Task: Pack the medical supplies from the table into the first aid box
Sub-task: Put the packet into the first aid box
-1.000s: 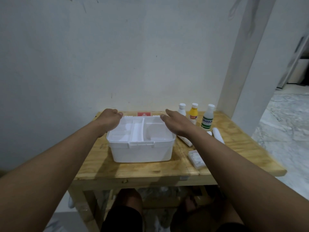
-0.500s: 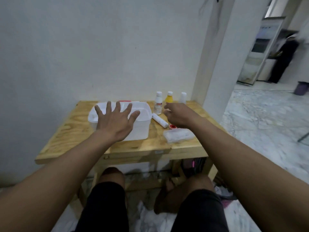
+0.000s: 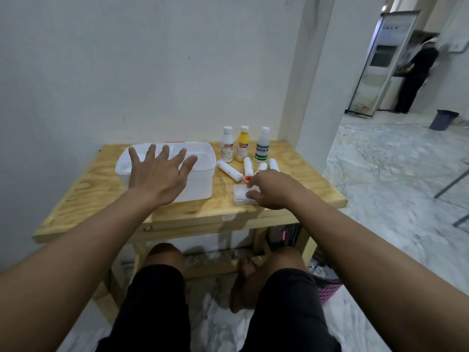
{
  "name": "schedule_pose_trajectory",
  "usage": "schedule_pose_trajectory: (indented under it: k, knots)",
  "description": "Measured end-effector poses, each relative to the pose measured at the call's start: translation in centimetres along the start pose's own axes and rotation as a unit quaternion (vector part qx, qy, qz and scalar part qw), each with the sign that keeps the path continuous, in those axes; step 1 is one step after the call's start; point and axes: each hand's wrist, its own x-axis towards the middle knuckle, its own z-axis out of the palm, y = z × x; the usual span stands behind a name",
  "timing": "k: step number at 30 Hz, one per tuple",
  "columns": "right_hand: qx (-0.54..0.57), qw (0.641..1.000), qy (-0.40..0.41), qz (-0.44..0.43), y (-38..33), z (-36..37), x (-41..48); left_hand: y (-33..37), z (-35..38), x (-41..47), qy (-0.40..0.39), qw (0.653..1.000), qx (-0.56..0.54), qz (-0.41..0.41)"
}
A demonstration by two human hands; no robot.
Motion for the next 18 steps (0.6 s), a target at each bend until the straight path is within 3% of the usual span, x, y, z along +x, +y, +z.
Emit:
schedule_pose_trajectory:
  k: [9, 18]
  knots:
    - [0.022, 0.998, -0.064, -0.007, 0.7, -0.3, 0.0, 0.0, 0.0, 0.0, 0.002, 1.0, -0.008, 0.003]
    - [0.045, 0.999, 0.009, 0.012, 0.0, -5.4, 1.1, -1.4, -0.5, -0.2, 0.027, 0.999, -0.045, -0.003]
